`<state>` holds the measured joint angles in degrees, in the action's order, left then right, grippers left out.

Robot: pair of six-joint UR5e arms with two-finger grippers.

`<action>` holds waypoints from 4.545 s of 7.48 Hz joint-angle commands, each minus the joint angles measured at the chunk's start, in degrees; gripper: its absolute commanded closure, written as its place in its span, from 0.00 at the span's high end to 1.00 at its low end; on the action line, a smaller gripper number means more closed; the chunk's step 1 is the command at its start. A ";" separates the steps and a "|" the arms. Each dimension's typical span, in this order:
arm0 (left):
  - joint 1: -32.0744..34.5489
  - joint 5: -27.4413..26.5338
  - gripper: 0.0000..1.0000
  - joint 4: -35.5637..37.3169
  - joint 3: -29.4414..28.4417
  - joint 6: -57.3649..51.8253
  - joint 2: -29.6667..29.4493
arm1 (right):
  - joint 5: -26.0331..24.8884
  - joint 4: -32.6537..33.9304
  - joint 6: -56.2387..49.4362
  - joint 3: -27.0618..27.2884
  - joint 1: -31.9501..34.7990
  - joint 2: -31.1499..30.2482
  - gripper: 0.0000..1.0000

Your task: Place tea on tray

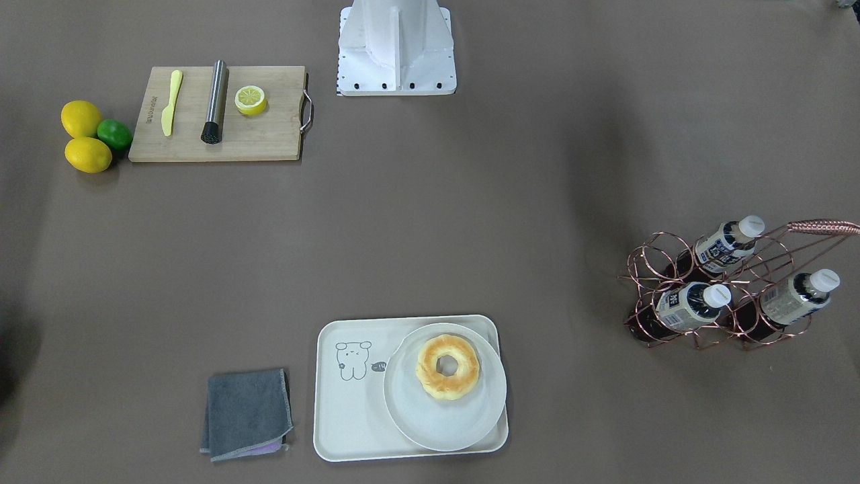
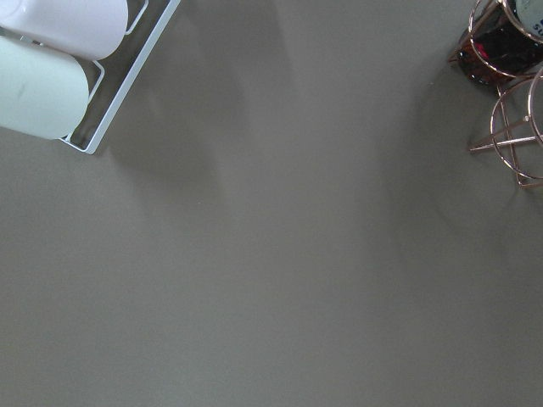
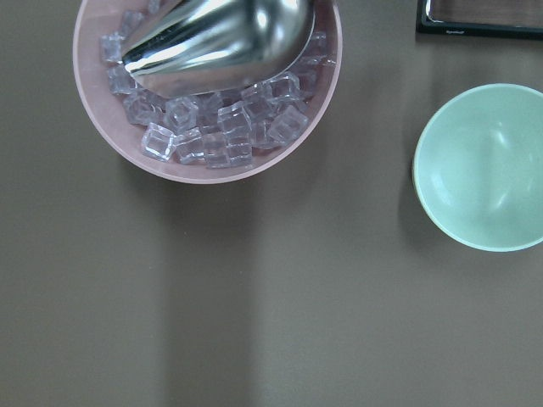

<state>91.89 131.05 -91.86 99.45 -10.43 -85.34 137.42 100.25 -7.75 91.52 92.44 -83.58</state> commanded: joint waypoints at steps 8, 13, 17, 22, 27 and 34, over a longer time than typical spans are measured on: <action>-0.22 0.00 0.98 0.45 0.13 0.23 -1.76 | -0.75 -0.05 0.45 -0.29 0.90 -0.79 1.00; -0.14 -0.09 0.98 0.45 -0.13 0.23 -1.76 | -0.75 -0.14 0.45 -0.20 0.90 -0.18 1.00; -0.22 -0.09 0.98 0.63 -0.31 0.32 -2.29 | -0.66 -0.23 0.45 -0.20 0.90 -0.09 1.00; -0.22 -0.09 0.98 0.80 -0.31 0.32 -2.20 | -0.58 -0.23 0.45 0.07 1.07 -0.18 1.00; -0.22 0.00 0.98 0.54 -0.66 0.23 -2.20 | -0.58 -0.32 0.45 -0.20 0.98 -0.09 1.00; -13.83 -0.17 0.98 -8.66 9.11 19.91 -7.20 | -0.75 -0.32 0.45 0.33 1.25 -0.53 1.00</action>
<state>81.87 131.07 -95.66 109.29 -0.42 -90.77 136.75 99.96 -7.28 91.78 93.51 -83.95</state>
